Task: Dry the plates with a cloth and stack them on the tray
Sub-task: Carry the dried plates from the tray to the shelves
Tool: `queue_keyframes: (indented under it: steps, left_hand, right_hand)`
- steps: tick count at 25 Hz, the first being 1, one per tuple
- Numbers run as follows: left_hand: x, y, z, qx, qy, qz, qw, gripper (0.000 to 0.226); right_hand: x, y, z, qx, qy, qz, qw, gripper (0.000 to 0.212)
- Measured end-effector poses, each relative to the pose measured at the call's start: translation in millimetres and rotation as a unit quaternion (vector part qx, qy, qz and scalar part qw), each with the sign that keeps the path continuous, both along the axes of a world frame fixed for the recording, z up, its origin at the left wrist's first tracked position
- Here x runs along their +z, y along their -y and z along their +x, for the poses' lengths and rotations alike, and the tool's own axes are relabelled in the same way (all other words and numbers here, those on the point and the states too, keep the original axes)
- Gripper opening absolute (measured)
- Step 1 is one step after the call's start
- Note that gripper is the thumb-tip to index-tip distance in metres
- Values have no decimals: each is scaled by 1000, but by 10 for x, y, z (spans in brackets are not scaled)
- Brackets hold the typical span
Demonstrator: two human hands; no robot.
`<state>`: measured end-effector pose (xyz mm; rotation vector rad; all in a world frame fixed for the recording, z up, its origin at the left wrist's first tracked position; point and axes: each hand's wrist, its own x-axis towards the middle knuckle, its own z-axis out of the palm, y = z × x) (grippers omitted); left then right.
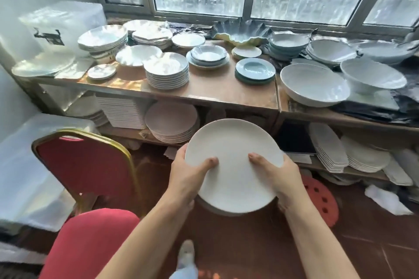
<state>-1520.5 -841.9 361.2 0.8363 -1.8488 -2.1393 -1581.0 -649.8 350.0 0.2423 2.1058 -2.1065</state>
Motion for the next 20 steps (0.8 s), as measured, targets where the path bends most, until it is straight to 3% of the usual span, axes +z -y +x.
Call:
queue_keyframes:
  steps: [10, 20]
  left_hand:
    - [-77, 1341, -2263, -23, 5, -10, 1000, 64]
    - [-347, 1779, -4079, -14, 60, -23, 998, 76]
  right_hand:
    - [-74, 1303, -2180, -28, 11, -10, 999, 37]
    - [-369, 1722, -4011, -26, 35, 25, 999, 31]
